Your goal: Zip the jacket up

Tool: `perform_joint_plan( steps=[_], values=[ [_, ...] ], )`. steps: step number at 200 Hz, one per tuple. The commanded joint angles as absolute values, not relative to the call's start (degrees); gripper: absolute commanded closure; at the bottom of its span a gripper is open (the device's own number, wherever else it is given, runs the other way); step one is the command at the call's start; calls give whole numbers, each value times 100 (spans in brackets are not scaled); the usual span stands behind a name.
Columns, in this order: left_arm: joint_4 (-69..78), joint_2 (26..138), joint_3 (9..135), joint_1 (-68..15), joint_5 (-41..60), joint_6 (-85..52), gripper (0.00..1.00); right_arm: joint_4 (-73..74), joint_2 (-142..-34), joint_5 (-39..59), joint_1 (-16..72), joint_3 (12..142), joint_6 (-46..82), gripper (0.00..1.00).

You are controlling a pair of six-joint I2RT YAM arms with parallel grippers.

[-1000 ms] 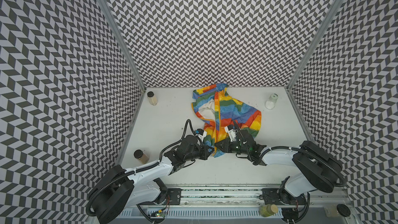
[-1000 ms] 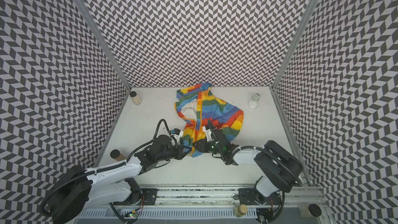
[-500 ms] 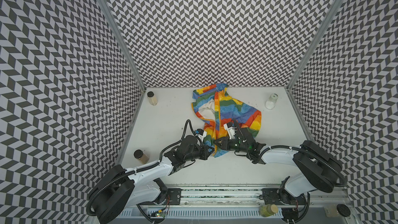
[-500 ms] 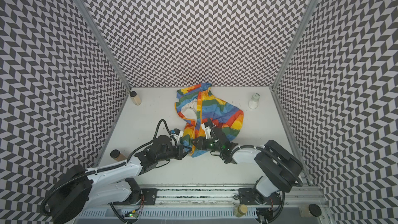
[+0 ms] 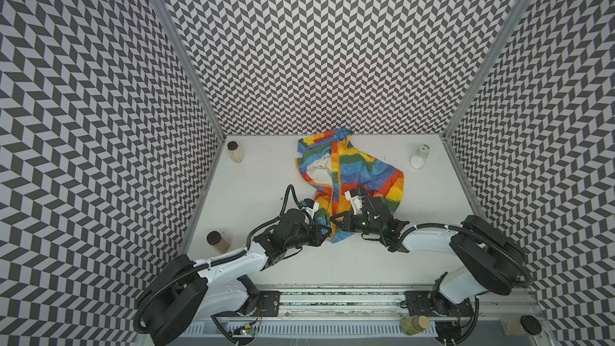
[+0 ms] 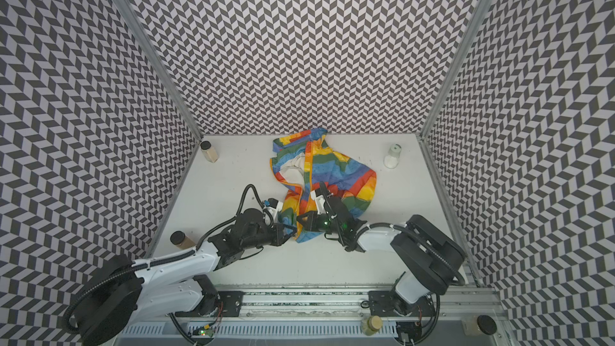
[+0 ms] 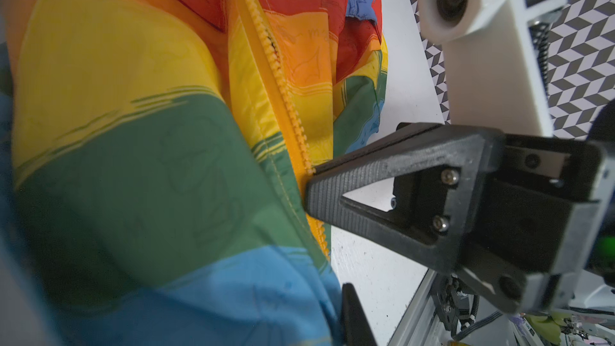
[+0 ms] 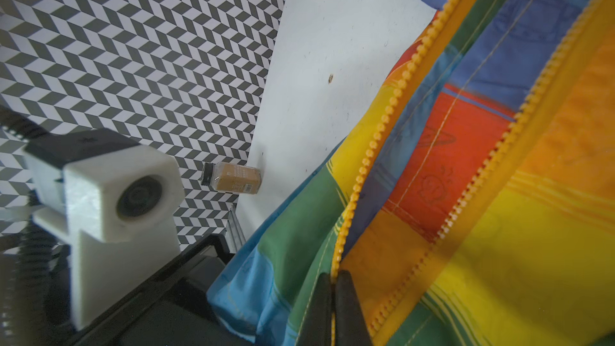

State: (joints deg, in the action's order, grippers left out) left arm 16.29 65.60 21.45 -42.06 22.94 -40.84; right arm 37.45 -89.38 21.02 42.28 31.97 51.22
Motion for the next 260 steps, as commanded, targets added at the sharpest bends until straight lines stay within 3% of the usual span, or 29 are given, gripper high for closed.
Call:
perform_joint_plan(
  steps=[1,57,126,178,194,203,231,260],
  values=[
    [1679,6540,2171,-4219,2232,-4117,83,3913,-8847,2030,4276,3235,5095,100],
    [1749,6567,2132,-4172,2224,-4253,84,3898,-8760,2000,4272,3207,5067,100],
    [1951,6570,1991,-4008,2215,-4592,98,3864,-8635,1969,4271,3173,5030,100],
    [1973,6549,2007,-3999,2258,-4641,89,3850,-8610,1986,4275,3198,5015,100],
    [1969,6540,2007,-3999,2267,-4641,100,3849,-8604,1986,4280,3199,5008,100],
    [1970,6547,2008,-3988,2253,-4641,100,3845,-8595,1973,4279,3192,5003,100],
    [1494,6250,2150,-3981,1928,-4469,100,3561,-8336,1860,4271,3172,4868,93],
    [-563,5660,3298,-4706,137,-2943,100,2580,-7545,1416,4272,3215,4457,71]
  ],
)
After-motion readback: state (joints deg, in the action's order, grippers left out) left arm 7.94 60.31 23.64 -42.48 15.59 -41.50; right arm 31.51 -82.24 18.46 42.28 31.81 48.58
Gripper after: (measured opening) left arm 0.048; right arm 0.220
